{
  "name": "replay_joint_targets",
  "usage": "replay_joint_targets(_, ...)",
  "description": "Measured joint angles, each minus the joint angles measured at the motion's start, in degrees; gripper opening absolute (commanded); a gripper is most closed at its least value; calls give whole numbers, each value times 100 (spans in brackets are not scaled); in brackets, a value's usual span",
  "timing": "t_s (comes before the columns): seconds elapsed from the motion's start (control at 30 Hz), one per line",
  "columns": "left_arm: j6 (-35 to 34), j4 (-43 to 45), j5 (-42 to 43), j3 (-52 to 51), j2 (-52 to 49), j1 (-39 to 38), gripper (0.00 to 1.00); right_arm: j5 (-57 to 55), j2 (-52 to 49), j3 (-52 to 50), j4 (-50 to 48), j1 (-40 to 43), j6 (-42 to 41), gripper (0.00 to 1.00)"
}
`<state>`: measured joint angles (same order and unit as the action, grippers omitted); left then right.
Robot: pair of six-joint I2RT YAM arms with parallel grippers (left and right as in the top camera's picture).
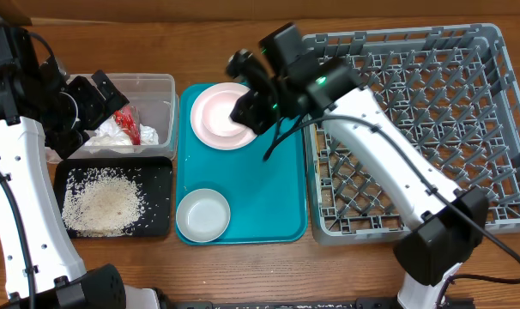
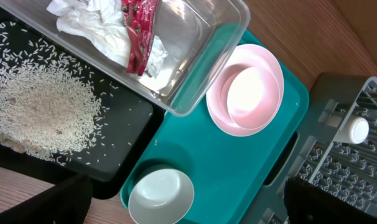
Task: Sort waste into correct bins and load items into the dishwasher
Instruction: 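Move the right gripper left over the pink plate on the teal tray, then grasp the pink plate's rim with the right gripper and lift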
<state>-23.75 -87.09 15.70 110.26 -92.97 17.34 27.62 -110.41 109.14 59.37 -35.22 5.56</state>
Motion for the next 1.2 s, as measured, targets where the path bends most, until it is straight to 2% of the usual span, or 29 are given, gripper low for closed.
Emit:
replay_joint_targets(0.1, 0, 2, 0, 0, 0, 0, 100, -76, 0, -140, 52, -363, -166, 14)
replay_joint_targets(0.23, 0, 2, 0, 0, 0, 0, 100, -442, 0, -334, 94, -813, -407, 21)
replay_joint_targets(0.37, 0, 2, 0, -2, 0, 0, 100, -1008, 0, -459, 46, -1019, -496, 38)
replay_joint_targets(0.4, 0, 2, 0, 0, 0, 0, 100, -1071, 0, -479, 11, -1019, -538, 53)
replay_joint_targets(0.47, 0, 2, 0, 0, 0, 0, 100, -1187, 0, -540, -138, -994, -560, 72)
replay_joint_targets(0.53, 0, 2, 0, 0, 0, 0, 100, -1270, -2, -586, -251, -970, -573, 100)
replay_joint_targets(0.67, 0, 2, 0, 0, 0, 0, 100, -1351, -2, -625, -365, -914, -553, 100)
replay_joint_targets(0.7, 0, 4, 0, 0, 0, 0, 100, -1355, -2, -627, -409, -907, -557, 93)
replay_joint_targets(0.77, 0, 2, 0, 0, 0, 0, 100, -1386, -2, -632, -507, -905, -562, 49)
replay_joint_targets(0.8, 0, 2, 0, 0, 0, 0, 100, -1438, -2, -636, -590, -905, -544, 36)
replay_joint_targets(0.83, 0, 2, 0, -2, 0, 0, 100, -1506, -2, -638, -704, -907, -542, 32)
replay_joint_targets(1.0, 0, 2, 0, 0, 0, 0, 100, -1716, -13, -662, -1252, -905, -568, 28)
replay_joint_targets(1.2, 0, 2, 0, 0, 0, 0, 100, -1805, -310, -824, -2127, -905, -557, 33)
